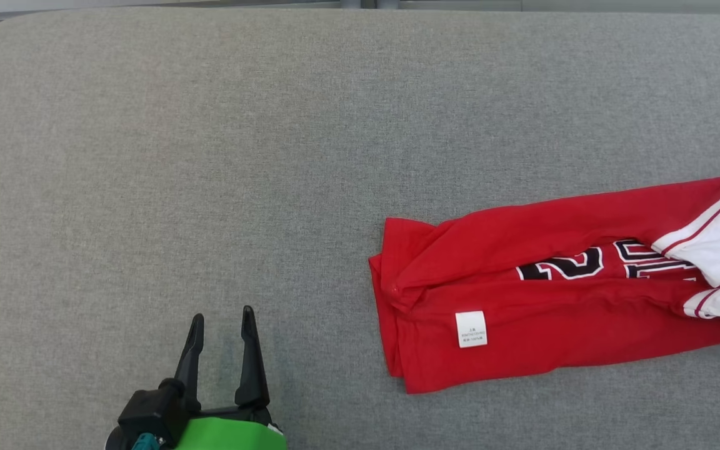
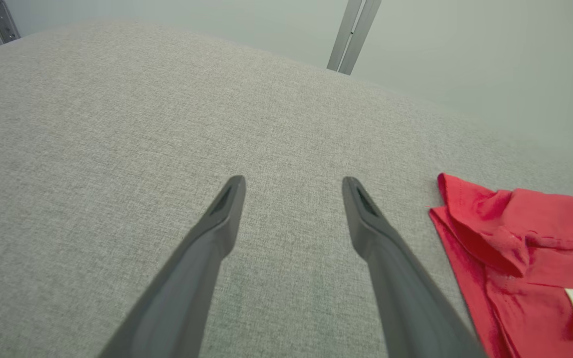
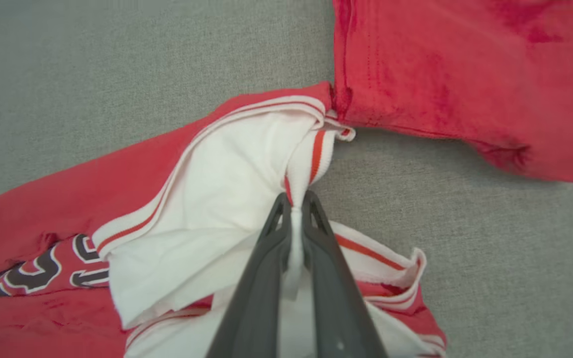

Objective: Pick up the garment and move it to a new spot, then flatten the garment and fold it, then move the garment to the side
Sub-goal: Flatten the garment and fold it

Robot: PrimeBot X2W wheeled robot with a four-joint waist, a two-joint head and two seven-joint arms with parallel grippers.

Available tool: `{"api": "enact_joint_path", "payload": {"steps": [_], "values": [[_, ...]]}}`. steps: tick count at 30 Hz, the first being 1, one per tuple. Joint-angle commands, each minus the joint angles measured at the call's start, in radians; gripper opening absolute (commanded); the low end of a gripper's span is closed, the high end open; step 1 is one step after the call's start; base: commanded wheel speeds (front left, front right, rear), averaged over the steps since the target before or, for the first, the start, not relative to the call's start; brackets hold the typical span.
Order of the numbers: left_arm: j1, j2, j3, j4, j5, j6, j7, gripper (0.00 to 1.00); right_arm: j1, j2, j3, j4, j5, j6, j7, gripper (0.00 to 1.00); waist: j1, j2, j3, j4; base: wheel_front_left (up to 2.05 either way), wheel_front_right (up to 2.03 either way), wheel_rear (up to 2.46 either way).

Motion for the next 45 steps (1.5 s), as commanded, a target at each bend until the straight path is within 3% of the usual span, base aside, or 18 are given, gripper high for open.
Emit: {"api": "enact_joint_path", "payload": {"steps": [1, 7, 11, 13, 17, 21, 29, 32, 33, 34, 39, 45], "values": [[-0.001, 0.001, 0.000, 0.000, -0.015, 0.001, -0.003, 1.00, 0.022, -0.010, 0.002, -0.033, -0.011, 0.000, 0.013, 0.00, 0.0000, -0.0001, -0.007, 0.001, 0.00, 0.00, 0.00], [-0.037, 0.001, -0.026, -0.017, -0.083, 0.012, -0.003, 1.00, 0.101, -0.008, 0.103, -0.334, 0.016, 0.000, 0.105, 0.00, 0.0000, -0.0001, 0.006, 0.012, 0.00, 0.00, 0.00], [-0.068, 0.002, -0.055, -0.016, -0.119, 0.019, -0.003, 1.00, 0.128, 0.065, 0.239, -0.530, 0.018, 0.000, 0.170, 0.00, 0.0000, -0.0001, 0.020, 0.038, 0.00, 0.00, 0.00], [-0.081, 0.002, -0.056, -0.012, -0.124, 0.021, -0.003, 1.00, 0.105, 0.114, 0.308, -0.570, -0.015, 0.000, 0.182, 0.00, 0.0000, -0.0001, 0.028, 0.044, 0.00, 0.00, 0.00], [-0.096, 0.002, -0.052, 0.013, -0.104, 0.008, -0.003, 1.00, 0.038, 0.273, 0.451, -0.559, -0.108, 0.000, 0.166, 0.00, 0.0000, -0.0001, 0.031, 0.061, 0.00, 0.00, 0.00], [-0.103, 0.002, -0.020, 0.035, -0.083, 0.000, -0.003, 1.00, -0.002, 0.384, 0.529, -0.490, -0.189, 0.000, 0.127, 0.00, 0.0000, -0.0001, 0.017, 0.078, 0.00, 0.00, 0.00], [-0.070, 0.002, 0.010, 0.044, -0.096, -0.008, -0.003, 1.00, -0.008, 0.480, 0.575, -0.380, -0.260, 0.000, 0.047, 0.00, 0.0000, -0.0001, -0.021, 0.085, 0.00, 0.00, 0.00], [-0.063, 0.002, -0.001, 0.041, -0.101, -0.010, -0.003, 1.00, -0.014, 0.503, 0.576, -0.350, -0.278, 0.000, 0.014, 0.17, 0.0000, -0.0001, -0.032, 0.081, 0.00, 0.00, 0.00], [-0.060, 0.002, -0.004, 0.039, -0.104, -0.010, -0.003, 1.00, -0.019, 0.516, 0.575, -0.343, -0.280, 0.000, -0.005, 0.49, 0.0000, -0.0001, -0.036, 0.078, 0.00, 0.00, 0.00], [-0.058, 0.002, -0.007, 0.037, -0.105, -0.011, -0.003, 1.00, -0.021, 0.529, 0.574, -0.338, -0.277, 0.000, -0.022, 1.00, 0.0000, -0.0001, -0.039, 0.075, 0.00, 0.00, 0.00], [-0.039, 0.002, 0.002, 0.038, -0.089, -0.016, -0.003, 1.00, -0.036, 0.614, 0.544, -0.327, -0.212, 0.000, -0.195, 1.00, 0.0000, -0.0001, -0.070, 0.044, 0.00, 0.00, 0.00], [-0.011, 0.002, 0.035, 0.035, -0.068, -0.026, -0.003, 1.00, -0.003, 0.640, 0.468, -0.332, -0.183, 0.000, -0.400, 1.00, 0.0000, -0.0001, -0.132, -0.001, 0.00, 0.00, 0.00]]}}
